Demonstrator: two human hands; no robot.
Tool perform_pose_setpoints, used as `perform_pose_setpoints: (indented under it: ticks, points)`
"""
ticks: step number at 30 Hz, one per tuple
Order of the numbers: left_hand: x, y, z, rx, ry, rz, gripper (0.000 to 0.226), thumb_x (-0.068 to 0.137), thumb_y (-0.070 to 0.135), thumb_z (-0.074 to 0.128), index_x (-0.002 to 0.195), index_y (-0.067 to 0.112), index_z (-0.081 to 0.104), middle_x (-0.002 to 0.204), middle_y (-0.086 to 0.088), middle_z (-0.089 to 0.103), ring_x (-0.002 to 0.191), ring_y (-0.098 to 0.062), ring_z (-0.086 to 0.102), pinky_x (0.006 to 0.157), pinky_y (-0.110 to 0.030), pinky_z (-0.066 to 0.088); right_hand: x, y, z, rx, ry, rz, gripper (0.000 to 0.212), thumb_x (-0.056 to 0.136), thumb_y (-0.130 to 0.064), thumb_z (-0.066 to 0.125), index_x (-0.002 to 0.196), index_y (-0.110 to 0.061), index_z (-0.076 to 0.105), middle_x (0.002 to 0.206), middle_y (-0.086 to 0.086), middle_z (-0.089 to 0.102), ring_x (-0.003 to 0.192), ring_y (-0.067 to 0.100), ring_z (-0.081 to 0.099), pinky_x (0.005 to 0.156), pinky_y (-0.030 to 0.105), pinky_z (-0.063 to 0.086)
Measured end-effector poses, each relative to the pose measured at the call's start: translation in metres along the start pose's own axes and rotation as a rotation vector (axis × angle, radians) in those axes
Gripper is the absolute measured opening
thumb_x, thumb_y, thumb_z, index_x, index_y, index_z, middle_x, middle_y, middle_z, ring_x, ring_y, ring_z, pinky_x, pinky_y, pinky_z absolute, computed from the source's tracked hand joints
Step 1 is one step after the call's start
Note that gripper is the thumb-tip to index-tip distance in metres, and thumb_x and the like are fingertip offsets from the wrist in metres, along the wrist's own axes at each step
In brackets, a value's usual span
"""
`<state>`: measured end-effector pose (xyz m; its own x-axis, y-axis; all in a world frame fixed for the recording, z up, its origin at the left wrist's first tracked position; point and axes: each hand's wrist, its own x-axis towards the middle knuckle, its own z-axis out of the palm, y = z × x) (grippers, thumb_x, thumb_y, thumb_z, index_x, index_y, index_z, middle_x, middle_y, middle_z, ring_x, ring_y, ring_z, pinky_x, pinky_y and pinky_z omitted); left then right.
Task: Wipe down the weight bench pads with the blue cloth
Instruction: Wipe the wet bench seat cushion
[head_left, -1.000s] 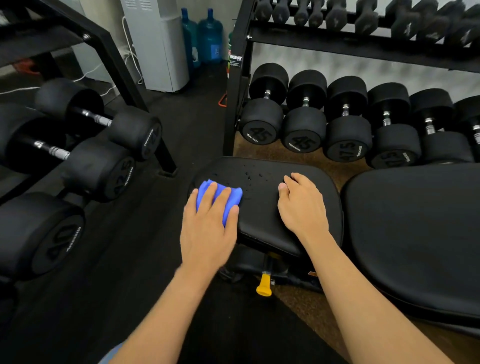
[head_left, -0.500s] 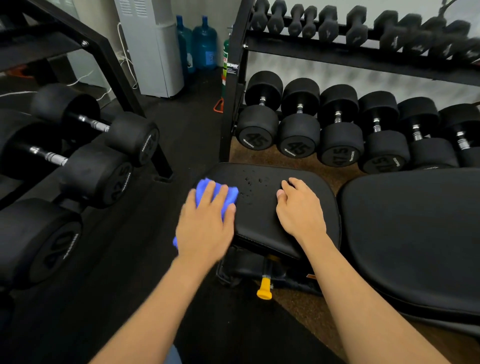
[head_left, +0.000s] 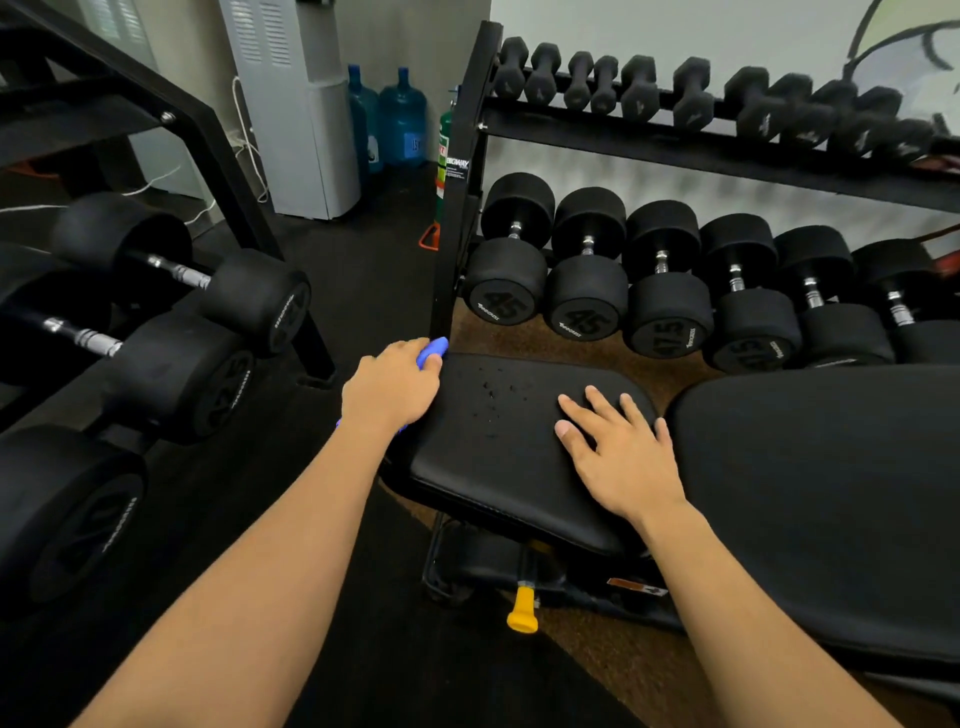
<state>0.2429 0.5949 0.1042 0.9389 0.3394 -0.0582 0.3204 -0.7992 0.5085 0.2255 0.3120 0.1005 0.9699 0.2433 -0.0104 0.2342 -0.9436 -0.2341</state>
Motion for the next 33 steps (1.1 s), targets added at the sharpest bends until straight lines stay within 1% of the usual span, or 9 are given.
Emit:
perform_pose_setpoints:
  ticks: [2, 6, 9, 11, 14, 17, 23, 28, 33]
  points:
    - [-0.037, -0.004, 0.01, 0.067, 0.037, 0.066, 0.053, 0.103, 0.055, 0.03, 0.154, 0.042, 0.035, 0.162, 0.012, 0.032, 0.14, -0.029, 0.038, 0.106, -0.049, 0.042, 0.001, 0.001, 0.002, 0.005, 0.02, 0.01, 0.051, 0.1, -0.067, 0.02, 0.15, -0.058, 0.025, 0.166, -0.019, 0.015, 0.155, 0.02, 0.004, 0.122, 0.056, 0.005]
    - [-0.114, -0.012, 0.028, 0.222, 0.13, 0.273, 0.057, 0.104, 0.058, 0.025, 0.157, 0.036, 0.034, 0.165, 0.008, 0.03, 0.15, -0.03, 0.027, 0.123, -0.045, 0.025, 0.001, 0.001, 0.002, -0.001, 0.024, 0.013, 0.051, 0.101, -0.066, 0.019, 0.151, -0.057, 0.025, 0.166, -0.018, 0.014, 0.155, 0.021, 0.003, 0.123, 0.056, 0.004]
    - [-0.086, -0.018, 0.021, 0.194, 0.089, 0.3, 0.063, 0.102, 0.063, 0.017, 0.156, 0.037, 0.035, 0.164, 0.007, 0.031, 0.152, -0.023, 0.026, 0.125, -0.041, 0.02, 0.001, 0.001, 0.001, 0.0, 0.026, 0.014, 0.052, 0.101, -0.066, 0.019, 0.151, -0.056, 0.025, 0.166, -0.017, 0.014, 0.155, 0.021, 0.003, 0.123, 0.055, 0.004]
    - [-0.04, -0.014, 0.01, 0.082, 0.02, 0.225, 0.055, 0.105, 0.055, 0.028, 0.155, 0.036, 0.038, 0.165, 0.007, 0.03, 0.151, -0.022, 0.027, 0.123, -0.037, 0.018, 0.002, 0.001, 0.001, -0.001, 0.024, 0.018, 0.051, 0.101, -0.065, 0.019, 0.151, -0.056, 0.024, 0.166, -0.017, 0.013, 0.155, 0.021, 0.002, 0.123, 0.055, 0.004]
    - [0.017, -0.003, -0.009, -0.071, -0.123, 0.05, 0.048, 0.103, 0.057, 0.032, 0.148, 0.045, 0.044, 0.158, 0.008, 0.042, 0.142, -0.028, 0.042, 0.111, -0.043, 0.033, 0.001, -0.001, 0.003, -0.006, 0.028, 0.023, 0.051, 0.101, -0.065, 0.019, 0.151, -0.057, 0.023, 0.166, -0.018, 0.013, 0.155, 0.02, 0.003, 0.123, 0.055, 0.004]
    - [0.027, 0.009, -0.009, 0.036, -0.145, 0.098, 0.044, 0.103, 0.057, 0.029, 0.141, 0.048, 0.049, 0.148, 0.007, 0.052, 0.13, -0.03, 0.051, 0.092, -0.041, 0.04, 0.002, 0.0, 0.003, -0.004, 0.027, 0.021, 0.051, 0.101, -0.065, 0.02, 0.151, -0.057, 0.023, 0.166, -0.019, 0.013, 0.155, 0.019, 0.002, 0.123, 0.055, 0.004]
    - [-0.051, 0.0, 0.008, 0.169, -0.025, 0.424, 0.045, 0.102, 0.061, 0.033, 0.145, 0.052, 0.043, 0.155, 0.029, 0.034, 0.144, -0.01, 0.031, 0.104, -0.045, 0.046, 0.002, 0.001, 0.004, -0.001, 0.028, 0.016, 0.051, 0.101, -0.066, 0.02, 0.151, -0.057, 0.023, 0.166, -0.019, 0.013, 0.155, 0.018, 0.002, 0.123, 0.055, 0.003]
    - [-0.003, -0.01, -0.005, 0.026, -0.1, 0.329, 0.047, 0.1, 0.061, 0.037, 0.145, 0.051, 0.047, 0.16, 0.022, 0.034, 0.149, -0.01, 0.03, 0.118, -0.043, 0.032, 0.001, 0.001, 0.002, 0.0, 0.025, 0.023, 0.051, 0.101, -0.065, 0.018, 0.151, -0.056, 0.022, 0.166, -0.019, 0.012, 0.155, 0.018, 0.0, 0.123, 0.056, 0.002]
    - [0.017, 0.016, 0.002, 0.122, -0.095, 0.23, 0.043, 0.103, 0.056, 0.03, 0.144, 0.053, 0.042, 0.157, 0.022, 0.035, 0.141, -0.024, 0.039, 0.104, -0.049, 0.04, 0.001, -0.001, 0.002, 0.003, 0.021, 0.024, 0.051, 0.101, -0.065, 0.018, 0.151, -0.057, 0.022, 0.166, -0.02, 0.011, 0.155, 0.018, -0.001, 0.123, 0.056, 0.001]
